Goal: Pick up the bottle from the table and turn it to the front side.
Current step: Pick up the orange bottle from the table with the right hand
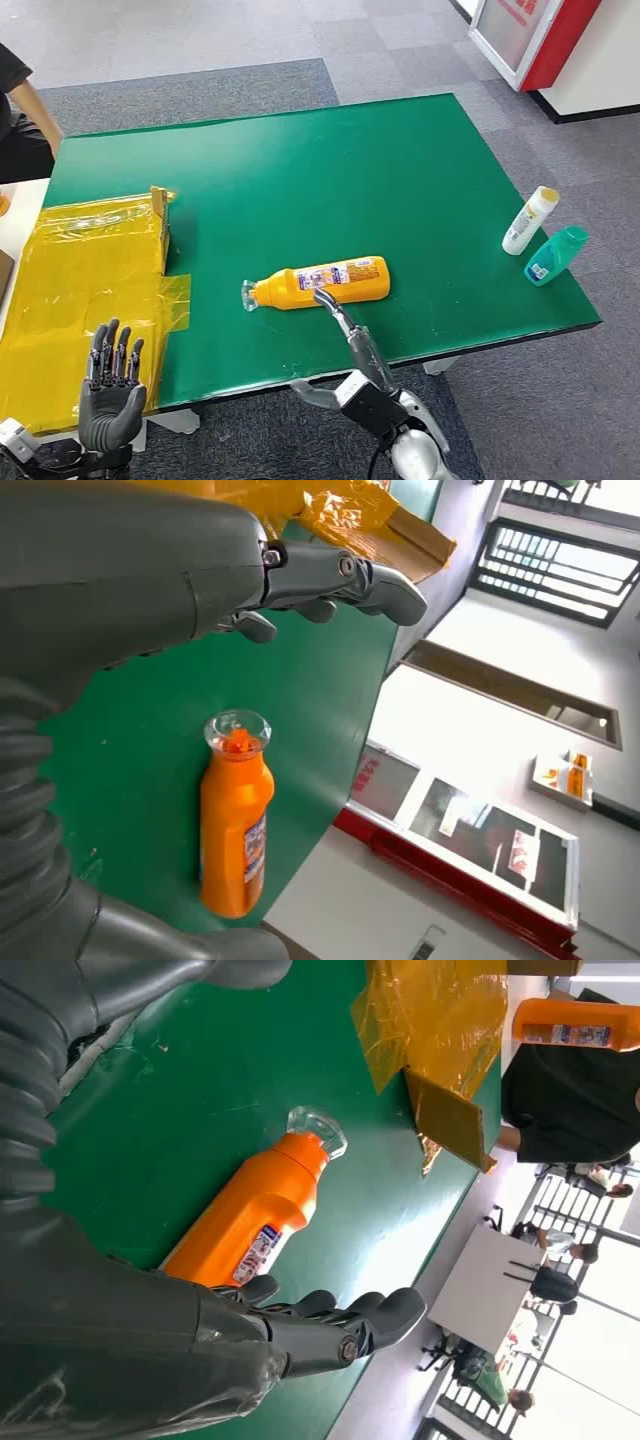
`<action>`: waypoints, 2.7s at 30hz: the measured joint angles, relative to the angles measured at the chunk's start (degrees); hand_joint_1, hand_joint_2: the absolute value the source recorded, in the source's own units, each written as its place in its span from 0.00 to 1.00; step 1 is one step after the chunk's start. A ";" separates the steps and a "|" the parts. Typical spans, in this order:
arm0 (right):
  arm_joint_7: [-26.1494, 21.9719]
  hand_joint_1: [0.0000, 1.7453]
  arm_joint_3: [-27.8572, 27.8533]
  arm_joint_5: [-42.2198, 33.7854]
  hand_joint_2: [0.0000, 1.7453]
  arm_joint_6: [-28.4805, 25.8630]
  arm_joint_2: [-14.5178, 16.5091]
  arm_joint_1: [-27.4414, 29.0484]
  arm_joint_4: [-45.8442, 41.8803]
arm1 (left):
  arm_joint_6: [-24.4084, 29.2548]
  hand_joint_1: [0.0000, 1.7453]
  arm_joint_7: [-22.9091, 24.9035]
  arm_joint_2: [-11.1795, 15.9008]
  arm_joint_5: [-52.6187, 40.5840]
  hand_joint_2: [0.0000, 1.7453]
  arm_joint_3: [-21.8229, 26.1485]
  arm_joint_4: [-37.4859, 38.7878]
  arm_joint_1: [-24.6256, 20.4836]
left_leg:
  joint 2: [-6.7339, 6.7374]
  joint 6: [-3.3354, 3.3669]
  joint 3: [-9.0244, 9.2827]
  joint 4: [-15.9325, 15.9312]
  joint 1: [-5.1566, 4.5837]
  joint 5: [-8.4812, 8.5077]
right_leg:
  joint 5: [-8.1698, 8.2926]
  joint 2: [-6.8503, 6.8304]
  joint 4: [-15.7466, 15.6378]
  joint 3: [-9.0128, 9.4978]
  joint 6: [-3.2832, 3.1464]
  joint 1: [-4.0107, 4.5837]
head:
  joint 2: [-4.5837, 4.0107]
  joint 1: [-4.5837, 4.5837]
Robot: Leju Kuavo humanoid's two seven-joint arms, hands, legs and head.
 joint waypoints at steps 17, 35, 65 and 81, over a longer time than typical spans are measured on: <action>8.71 0.00 0.01 13.28 1.00 -0.62 -3.28 -4.79 -0.95 | -0.14 0.00 0.00 0.29 0.40 1.00 -1.46 0.90 -0.38 | 0.00 0.03 0.00 0.00 -0.01 0.03 | 0.06 0.00 0.00 0.02 0.05 -0.03 | 0.00 -0.01; 20.99 0.00 3.09 18.91 1.00 11.43 -15.38 -33.60 25.76 | 0.11 0.00 -0.02 2.78 3.92 1.00 -6.86 5.56 -4.02 | -0.02 0.14 -0.03 0.01 -0.05 0.27 | 0.32 -0.01 0.00 0.01 0.15 -0.09 | 0.00 0.00; 21.38 1.00 13.01 18.66 1.00 15.67 -14.54 -50.09 53.77 | -0.05 0.00 -0.15 4.38 5.10 1.00 -9.01 8.43 -6.23 | -0.03 0.14 -0.05 0.01 -0.05 0.26 | 0.31 -0.01 0.00 0.01 0.17 -0.09 | 0.00 0.01; 19.60 1.00 11.60 7.88 1.00 9.17 -15.28 -38.98 36.74 | -1.87 0.00 -0.23 4.76 7.40 1.00 -8.14 8.42 -5.45 | -0.04 0.14 -0.06 0.01 -0.05 0.20 | 0.26 -0.02 0.00 -0.02 0.15 -0.09 | 0.00 0.01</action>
